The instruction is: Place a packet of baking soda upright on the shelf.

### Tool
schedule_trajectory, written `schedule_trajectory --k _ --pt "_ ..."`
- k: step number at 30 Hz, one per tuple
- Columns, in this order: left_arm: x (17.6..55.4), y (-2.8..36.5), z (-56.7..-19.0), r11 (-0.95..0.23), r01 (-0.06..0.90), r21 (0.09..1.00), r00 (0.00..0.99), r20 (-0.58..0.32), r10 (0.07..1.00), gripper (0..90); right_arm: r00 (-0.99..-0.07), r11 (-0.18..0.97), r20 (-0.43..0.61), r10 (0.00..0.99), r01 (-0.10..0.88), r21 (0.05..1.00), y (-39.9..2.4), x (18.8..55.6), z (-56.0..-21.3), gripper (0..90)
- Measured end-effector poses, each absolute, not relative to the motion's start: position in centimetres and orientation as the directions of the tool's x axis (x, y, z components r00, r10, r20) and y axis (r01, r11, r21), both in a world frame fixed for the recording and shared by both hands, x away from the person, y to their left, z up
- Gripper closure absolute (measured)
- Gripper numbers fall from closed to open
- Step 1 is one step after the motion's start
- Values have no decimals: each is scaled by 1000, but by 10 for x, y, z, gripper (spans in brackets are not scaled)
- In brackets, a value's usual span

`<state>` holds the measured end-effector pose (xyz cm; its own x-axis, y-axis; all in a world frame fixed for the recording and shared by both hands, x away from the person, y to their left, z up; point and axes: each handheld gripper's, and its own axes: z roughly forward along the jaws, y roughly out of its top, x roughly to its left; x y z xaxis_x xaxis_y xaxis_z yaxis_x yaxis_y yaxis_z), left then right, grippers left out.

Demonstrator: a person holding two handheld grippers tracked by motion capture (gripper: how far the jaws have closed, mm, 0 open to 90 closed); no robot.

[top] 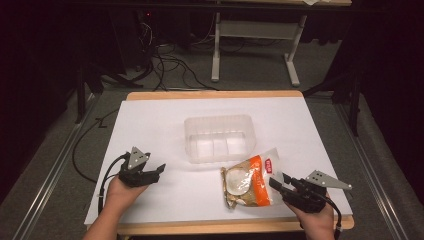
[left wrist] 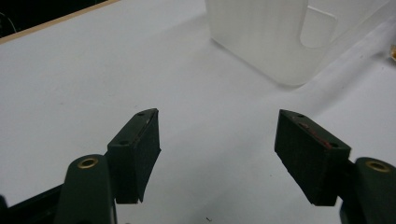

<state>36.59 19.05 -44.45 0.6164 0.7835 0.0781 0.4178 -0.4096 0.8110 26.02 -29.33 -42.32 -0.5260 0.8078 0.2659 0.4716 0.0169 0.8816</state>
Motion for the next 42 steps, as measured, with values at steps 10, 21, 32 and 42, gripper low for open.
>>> schedule_trajectory --k 10,21,32,42 --pt "366 190 -445 -414 416 810 622 79 779 315 -537 120 151 830 436 892 -264 248 -423 761" --pt "366 190 -445 -409 415 813 620 77 781 315 -439 18 216 872 471 882 -293 254 -419 900" --pt "366 190 -445 -421 417 806 622 85 779 316 -312 13 117 943 384 923 -328 266 -394 900" --pt "367 190 -447 -426 423 800 619 89 780 315 -293 17 89 952 341 940 -324 290 -381 900"
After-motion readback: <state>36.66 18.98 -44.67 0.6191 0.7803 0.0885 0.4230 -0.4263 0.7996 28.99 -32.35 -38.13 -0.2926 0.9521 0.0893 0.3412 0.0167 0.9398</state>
